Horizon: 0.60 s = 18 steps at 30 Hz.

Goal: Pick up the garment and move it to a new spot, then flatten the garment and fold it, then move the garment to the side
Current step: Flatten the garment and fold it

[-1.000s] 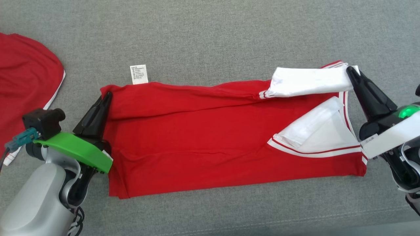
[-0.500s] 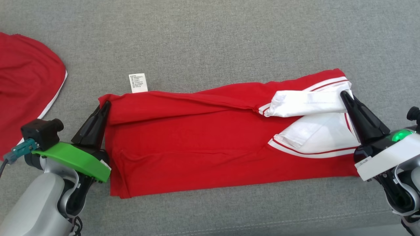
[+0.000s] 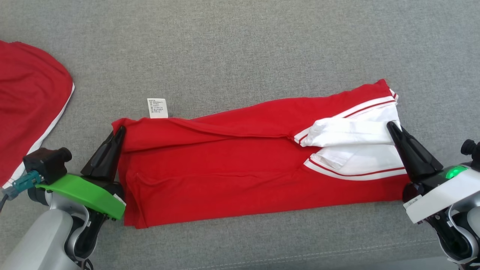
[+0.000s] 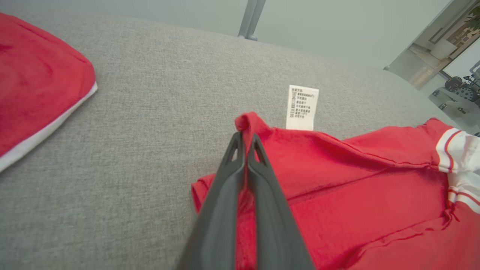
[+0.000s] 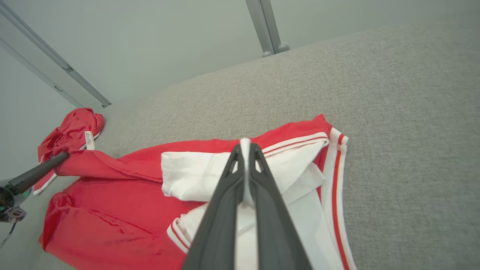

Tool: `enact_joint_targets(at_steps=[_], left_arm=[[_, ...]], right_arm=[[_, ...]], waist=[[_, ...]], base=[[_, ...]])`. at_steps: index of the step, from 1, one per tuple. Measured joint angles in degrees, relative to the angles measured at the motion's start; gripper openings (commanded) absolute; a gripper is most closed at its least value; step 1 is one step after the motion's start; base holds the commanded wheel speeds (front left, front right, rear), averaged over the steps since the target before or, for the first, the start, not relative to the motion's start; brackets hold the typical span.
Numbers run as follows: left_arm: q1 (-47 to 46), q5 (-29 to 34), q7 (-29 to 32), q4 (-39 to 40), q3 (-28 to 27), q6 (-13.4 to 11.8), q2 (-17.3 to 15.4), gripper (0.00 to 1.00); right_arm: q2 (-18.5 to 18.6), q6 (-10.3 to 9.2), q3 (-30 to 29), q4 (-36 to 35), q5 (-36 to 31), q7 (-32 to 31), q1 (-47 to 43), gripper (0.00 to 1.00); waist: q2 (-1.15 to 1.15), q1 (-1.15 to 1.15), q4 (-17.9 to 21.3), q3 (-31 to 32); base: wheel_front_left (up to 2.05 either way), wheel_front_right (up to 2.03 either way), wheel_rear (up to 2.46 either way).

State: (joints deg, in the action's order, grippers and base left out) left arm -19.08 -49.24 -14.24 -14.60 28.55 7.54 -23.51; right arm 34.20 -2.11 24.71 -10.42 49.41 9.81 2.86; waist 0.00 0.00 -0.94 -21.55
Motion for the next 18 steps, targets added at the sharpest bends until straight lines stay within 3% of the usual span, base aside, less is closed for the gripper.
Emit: enact_joint_targets(at_steps=[18], left_arm=[[1.8,0.6,0.0,0.9,-0.8,0.0,0.0,0.0]], right_arm=[[0.1,-0.51,1.9,-0.8,0.0,-0.3,-3.1,0.0]], waist=[[0.0,0.0,-0.1,0.7]], base=[[0.0,0.0,0.0]])
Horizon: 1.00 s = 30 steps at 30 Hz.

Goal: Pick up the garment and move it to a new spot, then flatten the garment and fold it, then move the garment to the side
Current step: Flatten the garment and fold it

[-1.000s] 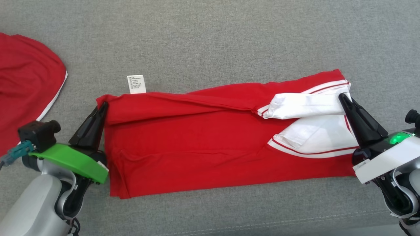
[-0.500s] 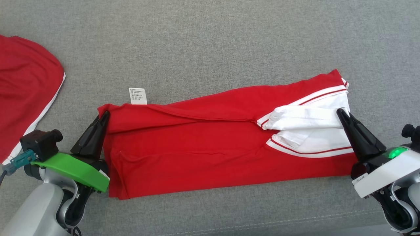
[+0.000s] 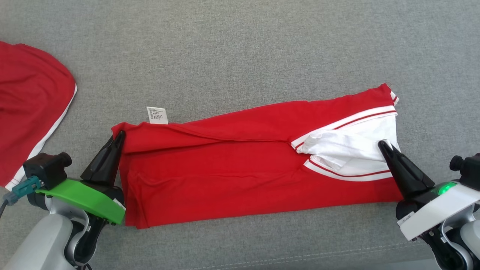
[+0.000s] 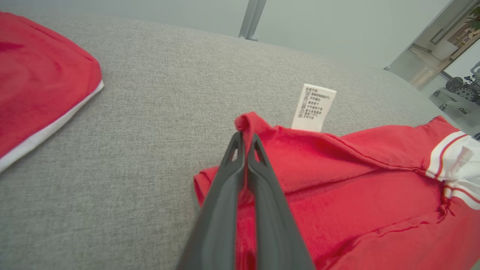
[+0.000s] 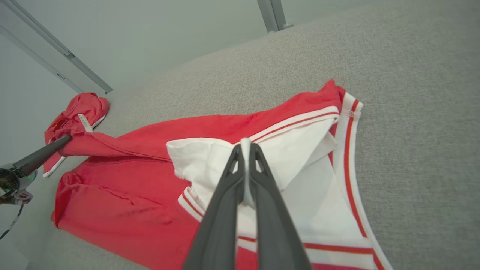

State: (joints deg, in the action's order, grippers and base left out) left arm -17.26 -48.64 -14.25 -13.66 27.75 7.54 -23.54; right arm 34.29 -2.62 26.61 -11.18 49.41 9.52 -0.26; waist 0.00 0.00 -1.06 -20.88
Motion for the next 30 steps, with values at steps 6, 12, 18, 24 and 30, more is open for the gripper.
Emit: enact_joint_targets(at_steps=[6,12,18,24,30], left_arm=[[1.2,0.7,0.0,0.3,0.0,0.0,0.0,0.0],[2.6,3.4,0.0,-0.2,0.2,0.0,-0.2,0.45],[3.2,5.3,0.0,-0.6,-0.1,0.0,-0.6,1.0],[3.5,7.7,0.0,-0.2,-1.4,0.0,-0.4,1.0],[5.5,8.7,0.0,0.8,-1.8,0.0,0.9,1.0]], right_arm=[[0.0,-0.02,0.4,0.1,-0.1,-0.3,-0.4,0.07],[0.2,-0.48,0.8,0.7,-0.6,-0.8,-0.5,0.38],[0.3,-0.52,1.0,1.1,-0.6,-1.1,-0.5,0.69],[0.3,-0.53,1.0,1.8,-0.6,-1.1,-0.6,0.97],[0.1,-0.64,1.0,2.7,-0.6,-1.1,-1.5,0.98]], waist=[[0.0,0.0,0.0,0.2],[0.0,0.0,0.1,0.7],[0.0,0.0,0.0,1.0],[0.0,0.0,-0.1,1.4],[0.0,0.0,-0.3,2.3]], base=[[0.0,0.0,0.0],[0.0,0.0,0.0],[0.0,0.0,0.0],[0.0,0.0,0.0],[0.0,0.0,0.0]])
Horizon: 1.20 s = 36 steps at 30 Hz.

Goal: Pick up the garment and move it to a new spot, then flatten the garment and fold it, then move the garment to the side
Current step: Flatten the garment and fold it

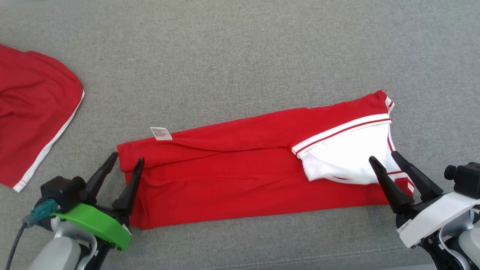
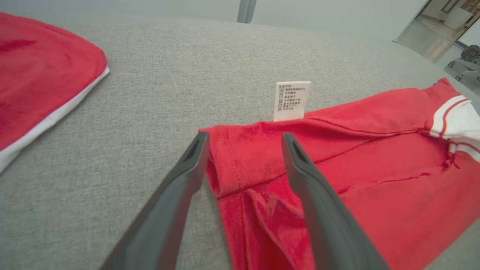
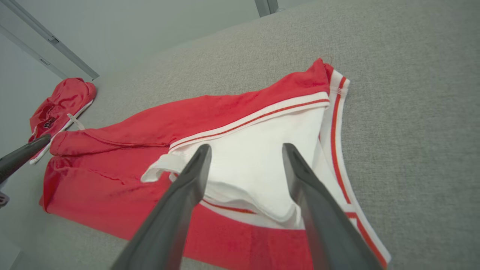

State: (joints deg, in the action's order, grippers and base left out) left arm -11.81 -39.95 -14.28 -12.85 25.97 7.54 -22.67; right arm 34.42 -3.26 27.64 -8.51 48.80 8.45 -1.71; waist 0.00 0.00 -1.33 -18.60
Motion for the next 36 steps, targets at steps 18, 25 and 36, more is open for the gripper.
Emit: enact_joint_targets(at_steps=[18,25,36], left_arm=[[4.0,4.6,-0.2,5.6,-7.9,-3.8,2.2,1.0],[4.9,7.0,-0.2,9.5,-9.6,-6.5,5.4,1.0],[7.3,10.5,-0.2,13.5,-11.2,-8.4,8.0,1.0]], right_arm=[[0.1,-1.47,-3.0,5.7,0.7,0.0,-0.1,1.0],[-0.4,-2.11,-4.5,11.4,2.7,-2.0,2.7,1.0],[-2.5,-2.4,-3.4,20.0,4.1,-5.0,5.3,1.0]], waist=[[0.0,0.0,-0.2,4.2],[0.0,0.0,-2.1,4.0],[0.0,0.0,-7.1,3.1]], base=[[0.0,0.0,0.0],[0.0,0.0,0.0],[0.0,0.0,0.0]])
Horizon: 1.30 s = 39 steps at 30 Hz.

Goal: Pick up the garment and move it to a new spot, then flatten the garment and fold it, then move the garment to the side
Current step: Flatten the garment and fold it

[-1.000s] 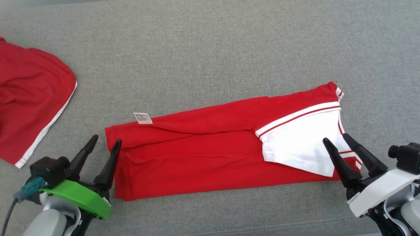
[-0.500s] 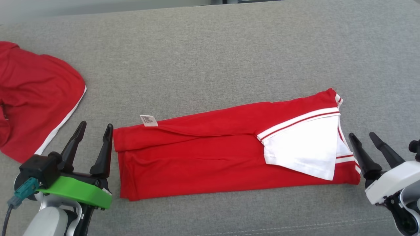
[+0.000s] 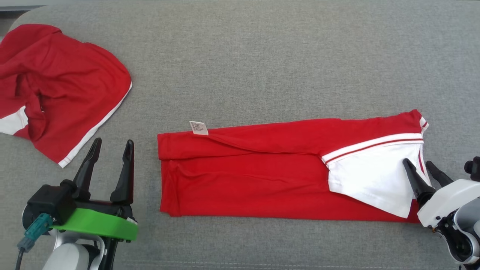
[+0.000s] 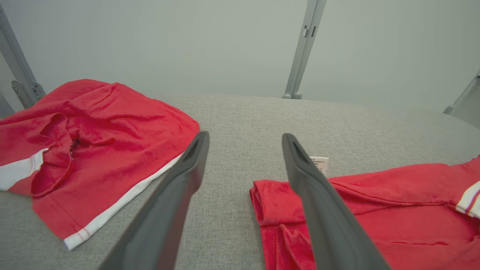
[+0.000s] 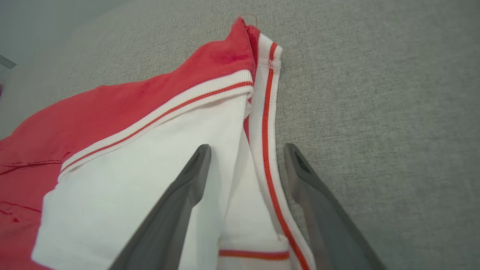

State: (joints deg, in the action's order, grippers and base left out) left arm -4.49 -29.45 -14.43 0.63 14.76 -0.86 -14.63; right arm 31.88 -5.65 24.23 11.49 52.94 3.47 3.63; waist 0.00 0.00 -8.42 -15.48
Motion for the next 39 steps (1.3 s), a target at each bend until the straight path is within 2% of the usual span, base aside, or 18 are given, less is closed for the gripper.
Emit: enact_joint_targets(at_steps=[8,11,12,13,14,17,22,26,32,39], left_arm=[[2.5,1.5,0.0,1.6,-2.3,-0.7,1.2,1.0],[3.5,1.6,0.0,1.6,-2.4,-0.6,1.9,1.0],[3.8,1.6,0.0,1.6,-2.4,-0.6,2.1,1.0],[4.1,1.6,0.0,1.6,-2.6,-0.6,2.3,1.0],[4.1,1.6,0.0,1.6,-2.6,-0.6,2.3,1.0],[5.2,1.6,0.0,1.6,-3.4,-0.6,2.6,1.0],[7.1,1.6,0.0,1.8,-5.3,-0.6,2.8,1.0],[7.3,1.6,0.0,2.3,-5.8,-0.1,3.1,1.0],[7.8,1.7,0.0,3.3,-7.2,0.4,3.6,1.0],[8.3,2.2,0.0,3.7,-7.7,1.0,4.1,1.0]], right_arm=[[-0.7,0.73,0.9,4.6,0.2,-1.0,2.8,1.0],[-1.7,2.2,0.8,6.8,2.0,-1.7,3.5,1.0],[-2.1,2.47,0.6,7.3,3.1,-2.1,3.8,0.76],[-2.6,2.93,0.5,7.7,4.0,-2.3,4.0,0.14],[-2.6,2.93,0.5,7.7,4.0,-2.3,4.0,0.0],[-4.0,5.08,0.2,8.5,6.9,-3.3,4.2,0.0],[-6.3,7.21,-2.3,9.6,11.6,-4.0,4.2,0.0],[-6.1,8.17,-6.5,10.3,16.2,-4.1,4.2,0.0],[-0.8,8.26,-13.7,12.0,21.0,-4.1,4.2,0.0],[7.6,8.08,-19.3,12.8,21.8,-4.5,2.6,0.0]], waist=[[0.0,0.0,-2.4,-0.4],[0.0,0.0,-2.5,0.2],[0.0,0.0,-2.6,0.4],[0.0,0.0,-2.7,0.5],[0.0,0.0,-2.7,0.5],[0.0,0.0,-2.8,1.1],[0.0,0.0,-2.1,1.6],[0.0,0.0,-1.2,1.8],[0.0,0.0,0.4,1.9],[0.0,0.0,2.2,1.9]], base=[[0.0,0.0,0.0],[0.0,0.0,0.0],[0.0,0.0,0.0],[0.0,0.0,0.0],[0.0,0.0,0.0],[0.0,0.0,0.0],[0.0,0.0,0.0],[0.0,0.0,0.0],[0.0,0.0,0.0],[0.0,0.0,0.0]])
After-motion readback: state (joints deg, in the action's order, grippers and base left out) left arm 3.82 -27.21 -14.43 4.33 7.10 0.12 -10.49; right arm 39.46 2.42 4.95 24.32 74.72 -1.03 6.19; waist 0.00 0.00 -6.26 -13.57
